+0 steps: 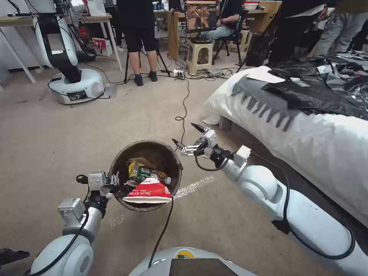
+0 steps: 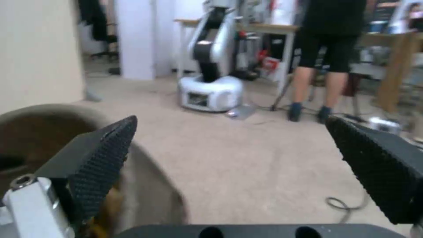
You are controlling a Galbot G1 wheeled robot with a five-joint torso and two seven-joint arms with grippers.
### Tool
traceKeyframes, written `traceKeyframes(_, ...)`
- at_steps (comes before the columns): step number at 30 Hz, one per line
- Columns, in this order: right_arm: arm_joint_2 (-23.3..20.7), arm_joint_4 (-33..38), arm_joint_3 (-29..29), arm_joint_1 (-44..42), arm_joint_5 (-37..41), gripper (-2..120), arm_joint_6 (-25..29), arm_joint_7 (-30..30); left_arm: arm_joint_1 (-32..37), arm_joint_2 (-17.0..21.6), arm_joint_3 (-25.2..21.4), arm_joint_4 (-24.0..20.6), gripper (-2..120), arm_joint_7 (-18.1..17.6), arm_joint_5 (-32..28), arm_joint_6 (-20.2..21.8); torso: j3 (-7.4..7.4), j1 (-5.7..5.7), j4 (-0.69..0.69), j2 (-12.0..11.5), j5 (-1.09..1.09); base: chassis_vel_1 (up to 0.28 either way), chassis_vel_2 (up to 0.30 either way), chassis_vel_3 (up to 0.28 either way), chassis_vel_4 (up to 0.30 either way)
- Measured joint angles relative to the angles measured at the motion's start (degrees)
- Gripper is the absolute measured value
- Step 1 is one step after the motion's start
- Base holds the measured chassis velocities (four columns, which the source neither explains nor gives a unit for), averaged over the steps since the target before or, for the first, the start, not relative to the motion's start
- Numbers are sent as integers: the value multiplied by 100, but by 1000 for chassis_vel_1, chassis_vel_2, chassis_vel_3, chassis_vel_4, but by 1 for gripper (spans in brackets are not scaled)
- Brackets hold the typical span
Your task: Pick up the trash bin, then pick up the garbage from the floor and place it into the trash bin.
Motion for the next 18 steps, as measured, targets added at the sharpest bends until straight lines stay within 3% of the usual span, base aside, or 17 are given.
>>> traceKeyframes(4,56,-13,184,-176,-72,100,149,248,2,-11,-2,0,0,-2,-3,-1,0,0,1,0,0,0,0,0,0)
traceKeyframes(12,406,-70,1229,-1395,-758,100,626,350,26,-47,-60,-9,0,-31,-10,-4,0,0,-1,0,0,0,0,0,0)
traceKeyframes(18,1003,-120,2034,-2522,-1588,100,1057,240,24,-103,-71,-7,0,-53,-18,-10,0,0,1,0,-1,0,0,0,0)
